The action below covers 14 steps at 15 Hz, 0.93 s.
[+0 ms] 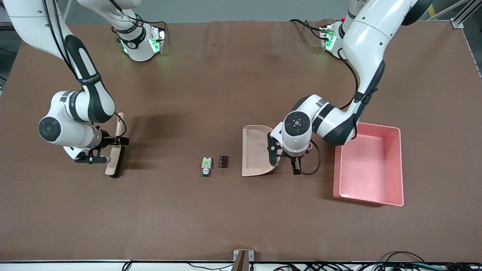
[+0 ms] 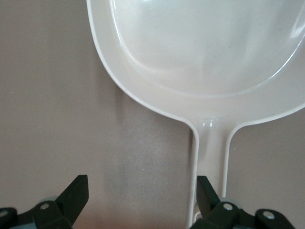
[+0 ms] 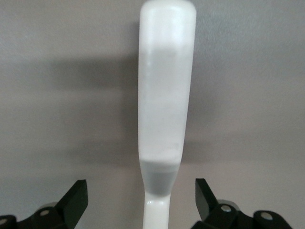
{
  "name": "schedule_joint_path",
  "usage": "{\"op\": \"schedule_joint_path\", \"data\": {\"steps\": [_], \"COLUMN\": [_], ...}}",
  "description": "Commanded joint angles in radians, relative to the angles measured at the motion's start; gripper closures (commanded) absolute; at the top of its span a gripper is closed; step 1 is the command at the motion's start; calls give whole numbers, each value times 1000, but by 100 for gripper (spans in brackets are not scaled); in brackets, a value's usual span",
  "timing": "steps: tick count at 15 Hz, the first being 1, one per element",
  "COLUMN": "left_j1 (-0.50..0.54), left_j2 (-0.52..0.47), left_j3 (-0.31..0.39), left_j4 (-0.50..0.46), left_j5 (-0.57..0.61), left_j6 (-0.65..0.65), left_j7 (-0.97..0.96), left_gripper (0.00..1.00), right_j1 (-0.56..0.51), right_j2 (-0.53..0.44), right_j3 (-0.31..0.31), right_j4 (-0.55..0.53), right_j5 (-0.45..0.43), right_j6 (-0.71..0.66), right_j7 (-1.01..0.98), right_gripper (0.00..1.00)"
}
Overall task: Clean e-waste and dump in bin
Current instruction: 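Grasp the dustpan handle with the left gripper while the right gripper grasps the brush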
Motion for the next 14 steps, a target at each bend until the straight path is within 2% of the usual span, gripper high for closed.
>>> {"op": "schedule_joint_path", "data": {"steps": [1,6,14], "left_j1": [-26,-67,-69], "left_j2": [8,31,28], "left_j3": [-2,0,0], "left_j4": [10,-4,-27], "left_j5": [16,18,38], "left_j6": [1,-5,9], "left_j7": [-43,-119,-133], "left_gripper": [0,0,0], "right_j1": [-5,-7,-19], "right_j2": [-3,11,24], "right_j3": [-2,-2,-4], "right_j4": [-19,-20,-16], "right_j5": [6,5,-3], "right_j6": [20,44,58], "right_j7": [0,0,-9], "right_gripper": [4,17,47]}}
